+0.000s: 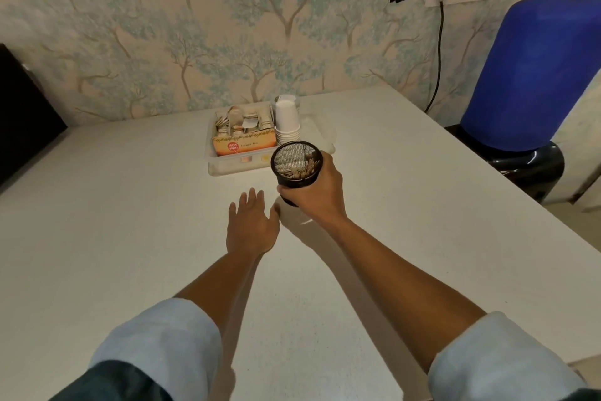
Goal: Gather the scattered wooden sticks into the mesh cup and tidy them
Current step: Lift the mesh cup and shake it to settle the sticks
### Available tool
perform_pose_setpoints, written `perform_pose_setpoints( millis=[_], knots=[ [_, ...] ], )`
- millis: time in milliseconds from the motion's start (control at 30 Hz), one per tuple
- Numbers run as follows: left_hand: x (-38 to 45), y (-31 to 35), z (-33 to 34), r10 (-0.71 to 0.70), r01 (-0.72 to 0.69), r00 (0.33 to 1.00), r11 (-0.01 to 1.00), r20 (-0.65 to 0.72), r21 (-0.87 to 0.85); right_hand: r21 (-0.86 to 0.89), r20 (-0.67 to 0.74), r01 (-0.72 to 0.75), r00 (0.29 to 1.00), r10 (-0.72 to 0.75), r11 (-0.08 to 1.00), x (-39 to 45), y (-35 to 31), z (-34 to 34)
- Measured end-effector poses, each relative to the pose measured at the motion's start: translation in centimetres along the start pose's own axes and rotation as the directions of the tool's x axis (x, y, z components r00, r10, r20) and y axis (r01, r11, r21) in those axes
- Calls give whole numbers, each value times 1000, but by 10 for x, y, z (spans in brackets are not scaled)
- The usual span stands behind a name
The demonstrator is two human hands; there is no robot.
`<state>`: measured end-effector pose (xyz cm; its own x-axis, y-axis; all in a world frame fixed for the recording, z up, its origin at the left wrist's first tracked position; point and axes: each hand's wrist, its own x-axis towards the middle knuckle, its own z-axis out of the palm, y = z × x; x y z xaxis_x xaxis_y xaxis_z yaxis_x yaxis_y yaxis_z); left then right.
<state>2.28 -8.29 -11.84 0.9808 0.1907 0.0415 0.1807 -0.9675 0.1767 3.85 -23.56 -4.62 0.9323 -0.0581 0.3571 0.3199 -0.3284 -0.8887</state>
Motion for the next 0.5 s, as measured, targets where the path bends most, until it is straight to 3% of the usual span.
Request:
perform_pose_setpoints(
  millis=[167,333,500],
  knots=[
    [5,2,-1,17,-21,998,998,61,67,67,-105,39,994,-32,997,3,-16,0],
    [2,1,-4,48,-50,998,997,45,52,-27,24,-33,999,34,999,4,-12,-1],
    [3,2,-7,57,-63,996,995,74,76,65,-87,22,996,-16,998,4,-23,4]
  ],
)
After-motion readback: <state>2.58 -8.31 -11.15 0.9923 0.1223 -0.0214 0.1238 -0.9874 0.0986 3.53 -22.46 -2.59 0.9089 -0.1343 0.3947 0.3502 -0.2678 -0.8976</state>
